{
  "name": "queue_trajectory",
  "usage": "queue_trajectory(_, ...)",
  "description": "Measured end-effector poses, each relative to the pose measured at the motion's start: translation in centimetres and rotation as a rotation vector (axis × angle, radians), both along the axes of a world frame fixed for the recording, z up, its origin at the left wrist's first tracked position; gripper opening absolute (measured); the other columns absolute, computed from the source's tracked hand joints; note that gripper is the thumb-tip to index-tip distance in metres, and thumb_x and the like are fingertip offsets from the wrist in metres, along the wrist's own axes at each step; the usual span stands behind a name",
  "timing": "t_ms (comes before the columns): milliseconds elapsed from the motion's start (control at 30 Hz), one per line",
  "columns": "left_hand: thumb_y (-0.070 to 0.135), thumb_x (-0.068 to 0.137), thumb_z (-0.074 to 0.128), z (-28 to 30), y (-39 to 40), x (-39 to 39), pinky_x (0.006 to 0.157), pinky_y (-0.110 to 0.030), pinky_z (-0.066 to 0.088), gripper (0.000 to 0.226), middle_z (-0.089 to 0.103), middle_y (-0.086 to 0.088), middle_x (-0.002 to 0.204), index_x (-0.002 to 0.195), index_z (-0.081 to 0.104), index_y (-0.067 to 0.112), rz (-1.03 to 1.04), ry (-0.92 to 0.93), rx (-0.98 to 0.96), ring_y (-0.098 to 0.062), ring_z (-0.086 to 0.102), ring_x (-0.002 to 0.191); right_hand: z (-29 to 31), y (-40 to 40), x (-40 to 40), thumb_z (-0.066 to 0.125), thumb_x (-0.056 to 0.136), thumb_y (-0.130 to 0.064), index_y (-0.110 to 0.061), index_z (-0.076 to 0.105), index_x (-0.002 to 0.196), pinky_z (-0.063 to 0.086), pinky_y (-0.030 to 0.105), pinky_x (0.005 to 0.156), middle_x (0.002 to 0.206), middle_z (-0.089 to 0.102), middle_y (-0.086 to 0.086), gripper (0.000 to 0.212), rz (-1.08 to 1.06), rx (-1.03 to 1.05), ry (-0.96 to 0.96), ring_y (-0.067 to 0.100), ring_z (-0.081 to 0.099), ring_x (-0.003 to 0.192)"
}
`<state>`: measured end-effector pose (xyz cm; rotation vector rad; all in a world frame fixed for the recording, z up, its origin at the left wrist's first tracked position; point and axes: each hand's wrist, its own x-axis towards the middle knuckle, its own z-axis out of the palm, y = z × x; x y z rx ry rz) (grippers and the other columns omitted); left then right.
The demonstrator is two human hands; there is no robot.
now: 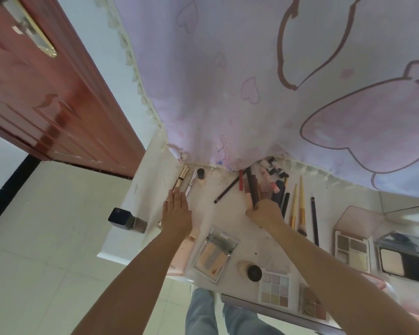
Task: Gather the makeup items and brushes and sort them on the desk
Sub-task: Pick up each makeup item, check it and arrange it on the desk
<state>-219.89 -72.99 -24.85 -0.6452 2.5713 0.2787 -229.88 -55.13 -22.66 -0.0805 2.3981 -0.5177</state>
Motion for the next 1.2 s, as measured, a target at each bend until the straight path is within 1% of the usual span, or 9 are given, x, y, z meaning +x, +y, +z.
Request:
queue_trajectory(100, 0.027, 0.101, 0.021, 0.8, -0.3, 0.0, 0.118, -0.036, 0.004, 0.057, -0.010, -0.014, 0.155, 0.146, -0.004, 0.006, -0.025, 0.034, -0.009, -0.026, -0.009, 0.145, 1.1, 2.4, 0.6, 0.051, 0.089, -0.020, -0.007, 0.056, 0.077, 0.041, 0.022, 0.056, 0.064, 0.049, 0.002, 0.018, 0.028, -0.073, 0.015, 0.013, 0.047, 0.055)
queue_trajectory(300, 0.029, 0.100, 0.028, 6.3, 1.5, -0.9, 0.108, -0.024, 0.026, 0.043, 0.035, -0.005, 0.145, 0.137, 0.037, 0.010, -0.188, 0.306, 0.069, -0.019, 0.033, 0.134, 5.6, 3.7, 1.8, 0.043, 0.095, -0.016, 0.001, 0.053, 0.104, 0.040, 0.007, 0.043, 0.065, 0.051, -0.005, 0.022, 0.183, -0.322, 0.111, -0.002, 0.053, 0.044)
queue_trajectory(400, 0.021, 0.097, 0.039, 10.3, 3.9, -1.6, 0.096, -0.016, 0.036, 0.034, 0.052, 0.000, 0.125, 0.125, 0.052, 0.006, -0.136, 0.548, 0.433, -0.015, 0.045, 0.122, 8.4, 3.1, 2.5, 0.045, 0.094, -0.012, -0.006, 0.056, 0.100, 0.041, 0.007, 0.046, 0.061, 0.048, -0.007, 0.015, 0.253, -0.471, 0.170, -0.008, 0.053, 0.045)
queue_trajectory(533, 0.009, 0.093, 0.047, 14.4, 5.3, -2.1, 0.077, -0.015, 0.046, 0.015, 0.056, 0.013, 0.084, 0.097, 0.061, 0.012, 0.266, 0.694, 0.989, -0.005, 0.055, 0.085, 11.7, 2.9, 2.9, 0.048, 0.092, -0.010, -0.023, 0.056, 0.084, 0.038, 0.008, 0.046, 0.051, 0.047, -0.012, 0.018, 0.240, -0.669, 0.291, -0.002, 0.050, 0.043)
queue_trajectory(767, 0.014, 0.098, 0.033, 17.7, 5.6, -4.5, 0.060, -0.021, 0.053, 0.024, 0.066, 0.002, 0.073, 0.082, 0.050, 0.015, 0.578, 0.694, 1.652, -0.009, 0.066, 0.064, 14.0, 4.5, 1.3, 0.047, 0.093, -0.017, -0.029, 0.058, 0.072, 0.049, 0.013, 0.057, 0.056, 0.060, -0.012, 0.026, 0.068, -0.752, 0.295, -0.005, 0.057, 0.049)
queue_trajectory(833, 0.018, 0.100, 0.031, 18.1, 5.1, -5.4, 0.060, -0.023, 0.052, 0.021, 0.066, 0.002, 0.064, 0.086, 0.046, 0.016, 0.510, 0.654, 1.552, -0.011, 0.066, 0.059, 15.2, 5.1, 0.0, 0.046, 0.092, -0.014, -0.023, 0.060, 0.079, 0.048, 0.009, 0.053, 0.064, 0.059, -0.007, 0.021, -0.056, -0.785, 0.332, -0.004, 0.057, 0.049)
queue_trajectory(1033, 0.026, 0.098, 0.035, 19.3, 6.2, -6.2, 0.046, -0.008, 0.033, 0.011, 0.041, 0.008, 0.061, 0.098, 0.045, 0.024, -0.274, 0.611, 0.612, -0.006, 0.037, 0.051, 18.2, 4.4, -2.0, 0.036, 0.095, -0.039, -0.018, 0.060, 0.076, 0.042, 0.016, 0.049, 0.053, 0.057, -0.007, 0.037, -0.092, -0.695, 0.255, 0.008, 0.052, 0.046)
queue_trajectory(1100, 0.025, 0.099, 0.034, 20.0, 6.6, -6.1, 0.054, -0.006, 0.036, 0.017, 0.040, 0.012, 0.063, 0.101, 0.050, 0.020, -0.425, 0.654, 0.491, 0.001, 0.038, 0.055, 18.9, 3.9, -1.8, 0.030, 0.095, -0.045, -0.017, 0.053, 0.060, 0.038, 0.014, 0.045, 0.034, 0.047, -0.005, 0.051, -0.008, -0.552, 0.284, 0.003, 0.043, 0.033)
queue_trajectory(1200, 0.026, 0.099, 0.032, 20.8, 6.6, -6.3, 0.064, -0.007, 0.036, 0.024, 0.039, 0.014, 0.066, 0.095, 0.052, 0.015, -0.474, 0.726, 0.389, 0.003, 0.039, 0.061, 20.2, 3.5, -1.9, 0.031, 0.096, -0.041, -0.011, 0.038, 0.057, 0.028, 0.019, 0.049, 0.049, 0.035, -0.001, 0.050, 0.032, -0.445, 0.406, 0.011, 0.034, 0.044)
